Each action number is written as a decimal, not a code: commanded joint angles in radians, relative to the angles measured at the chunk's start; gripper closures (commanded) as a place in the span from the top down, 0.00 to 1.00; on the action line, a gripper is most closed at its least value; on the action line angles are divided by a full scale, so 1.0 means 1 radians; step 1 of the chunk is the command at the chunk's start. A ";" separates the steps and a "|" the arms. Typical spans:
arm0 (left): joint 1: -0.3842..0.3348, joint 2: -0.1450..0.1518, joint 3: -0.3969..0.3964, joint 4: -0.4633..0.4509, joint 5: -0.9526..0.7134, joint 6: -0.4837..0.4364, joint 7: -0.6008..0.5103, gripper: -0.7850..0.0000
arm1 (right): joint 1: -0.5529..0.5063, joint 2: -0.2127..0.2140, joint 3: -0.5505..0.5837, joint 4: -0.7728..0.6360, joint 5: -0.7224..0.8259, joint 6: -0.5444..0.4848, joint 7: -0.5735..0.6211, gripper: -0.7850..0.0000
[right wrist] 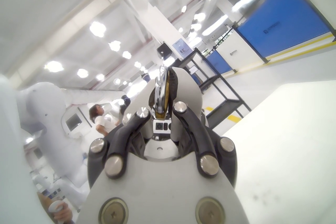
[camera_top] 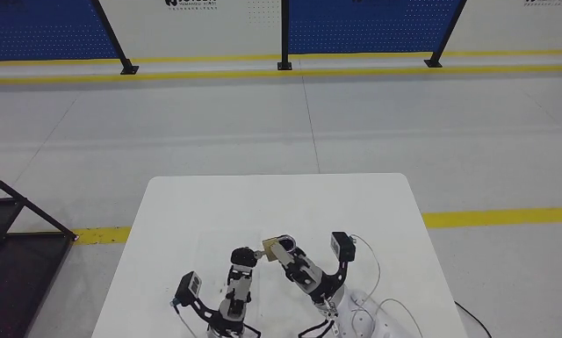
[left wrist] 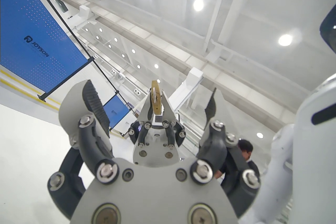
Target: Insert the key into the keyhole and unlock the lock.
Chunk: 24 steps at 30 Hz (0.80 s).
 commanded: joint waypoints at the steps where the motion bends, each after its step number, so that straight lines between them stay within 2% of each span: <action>1: 0.010 0.012 -0.041 -0.006 0.007 -0.054 -0.054 0.89 | -0.012 0.006 0.017 -0.010 -0.024 -0.007 0.022 0.00; 5: 0.027 0.031 -0.076 -0.028 0.029 -0.059 -0.090 0.78 | -0.033 0.017 0.050 -0.031 -0.035 -0.018 0.048 0.00; 6: 0.029 0.037 -0.079 -0.031 0.028 -0.059 -0.101 0.71 | -0.038 0.020 0.056 -0.035 -0.034 -0.022 0.053 0.00; 9: 0.030 0.053 -0.082 -0.036 0.009 -0.059 -0.143 0.61 | -0.048 0.025 0.066 -0.046 -0.030 -0.022 0.078 0.00; 11: 0.027 0.063 -0.072 -0.035 -0.012 -0.059 -0.184 0.50 | -0.051 0.027 0.069 -0.050 -0.021 -0.020 0.096 0.00; 16: 0.011 0.082 -0.061 -0.032 -0.054 -0.059 -0.233 0.45 | -0.051 0.030 0.067 -0.057 -0.010 -0.003 0.130 0.00; 21: -0.002 0.091 -0.051 -0.025 -0.073 -0.059 -0.244 0.24 | -0.048 0.029 0.062 -0.060 -0.007 0.010 0.143 0.00; 24: -0.007 0.095 -0.048 -0.021 -0.078 -0.059 -0.246 0.24 | -0.048 0.030 0.062 -0.061 -0.006 0.011 0.144 0.00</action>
